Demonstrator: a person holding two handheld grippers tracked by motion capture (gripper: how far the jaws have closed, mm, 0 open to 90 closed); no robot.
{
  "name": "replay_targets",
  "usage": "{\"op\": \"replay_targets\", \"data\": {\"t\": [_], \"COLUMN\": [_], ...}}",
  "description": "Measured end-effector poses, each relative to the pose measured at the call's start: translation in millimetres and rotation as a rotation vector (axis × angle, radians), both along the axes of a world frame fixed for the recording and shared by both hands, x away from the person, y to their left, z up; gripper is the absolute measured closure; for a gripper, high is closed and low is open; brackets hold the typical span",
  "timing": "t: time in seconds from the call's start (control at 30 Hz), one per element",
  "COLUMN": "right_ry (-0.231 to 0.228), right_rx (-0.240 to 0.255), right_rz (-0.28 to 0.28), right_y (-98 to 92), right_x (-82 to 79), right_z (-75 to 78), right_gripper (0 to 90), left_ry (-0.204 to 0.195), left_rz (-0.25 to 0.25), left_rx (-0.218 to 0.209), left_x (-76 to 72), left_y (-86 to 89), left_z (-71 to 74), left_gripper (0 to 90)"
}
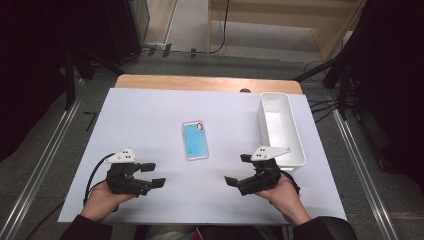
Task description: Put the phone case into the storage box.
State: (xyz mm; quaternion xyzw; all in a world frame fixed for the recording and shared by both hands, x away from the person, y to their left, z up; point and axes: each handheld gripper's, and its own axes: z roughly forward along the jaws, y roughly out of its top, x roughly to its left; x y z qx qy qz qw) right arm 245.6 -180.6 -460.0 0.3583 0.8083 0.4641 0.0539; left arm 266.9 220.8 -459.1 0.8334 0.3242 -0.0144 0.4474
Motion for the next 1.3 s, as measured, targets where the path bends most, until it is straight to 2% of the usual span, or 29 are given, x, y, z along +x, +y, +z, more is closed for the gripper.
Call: {"op": "replay_targets", "data": {"t": [0.83, 1.17, 1.3], "right_ry": [0.012, 0.021, 0.011], "right_rx": [-0.035, -0.027, -0.03], "right_rz": [-0.053, -0.084, -0.103], "right_y": [21.6, 29.8, 32.3], "right_x": [16.2, 23.3, 27.3], "right_z": [-0.7, 0.0, 0.7], "right_gripper": [1.7, 1.8, 1.8], "left_ry": [0.005, 0.006, 0.0], "left_rz": [-0.006, 0.001, -0.001], "left_rx": [-0.002, -0.008, 0.008], "left_x": [0.3, 0.2, 0.3], "left_y": [0.4, 0.2, 0.2], "left_z": [0.8, 0.4, 0.7], "left_gripper": [25.0, 25.0, 25.0]}}
